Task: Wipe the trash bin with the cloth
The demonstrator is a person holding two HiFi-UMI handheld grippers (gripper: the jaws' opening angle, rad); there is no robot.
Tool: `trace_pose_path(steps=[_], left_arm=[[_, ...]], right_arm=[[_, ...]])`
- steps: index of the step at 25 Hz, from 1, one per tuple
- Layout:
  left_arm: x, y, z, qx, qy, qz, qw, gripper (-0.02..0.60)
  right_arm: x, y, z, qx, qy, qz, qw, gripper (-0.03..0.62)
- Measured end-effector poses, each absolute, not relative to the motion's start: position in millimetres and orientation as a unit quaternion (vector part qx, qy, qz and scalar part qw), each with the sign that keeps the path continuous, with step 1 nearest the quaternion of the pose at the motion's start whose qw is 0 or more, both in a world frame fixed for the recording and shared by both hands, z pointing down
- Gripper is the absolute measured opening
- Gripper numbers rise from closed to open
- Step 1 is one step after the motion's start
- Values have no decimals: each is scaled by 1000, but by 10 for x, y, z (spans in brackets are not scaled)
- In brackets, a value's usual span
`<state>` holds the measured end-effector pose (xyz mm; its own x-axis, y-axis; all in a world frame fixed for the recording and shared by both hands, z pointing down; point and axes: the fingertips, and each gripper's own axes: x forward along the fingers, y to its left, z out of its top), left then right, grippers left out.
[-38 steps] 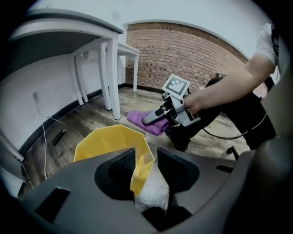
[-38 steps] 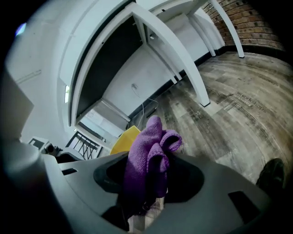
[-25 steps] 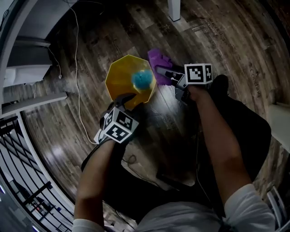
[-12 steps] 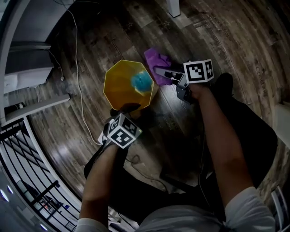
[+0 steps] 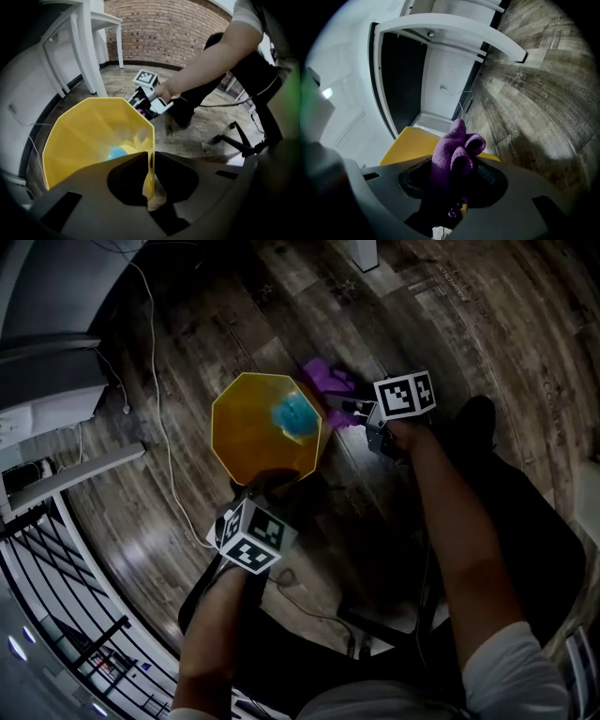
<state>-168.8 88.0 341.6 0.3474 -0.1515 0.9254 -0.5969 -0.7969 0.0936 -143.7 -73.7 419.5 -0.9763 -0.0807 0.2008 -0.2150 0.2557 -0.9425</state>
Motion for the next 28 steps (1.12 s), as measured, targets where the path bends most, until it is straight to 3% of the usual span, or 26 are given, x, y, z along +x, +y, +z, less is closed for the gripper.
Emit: trace_pose_path(steps=[8, 20, 28], left_arm=[[-1322, 302, 2700, 852, -287, 361, 249, 40], [-1700, -555, 2868, 820, -292, 430, 237, 40], [-1781, -845, 3017, 812, -318, 432, 232, 40]], right_arm=[[-1482, -676, 4663, 108, -795, 578, 148, 187], [-1542, -330, 5070, 110, -792, 543, 255, 188], [-1433, 64, 5486, 111, -774, 486, 391, 188]])
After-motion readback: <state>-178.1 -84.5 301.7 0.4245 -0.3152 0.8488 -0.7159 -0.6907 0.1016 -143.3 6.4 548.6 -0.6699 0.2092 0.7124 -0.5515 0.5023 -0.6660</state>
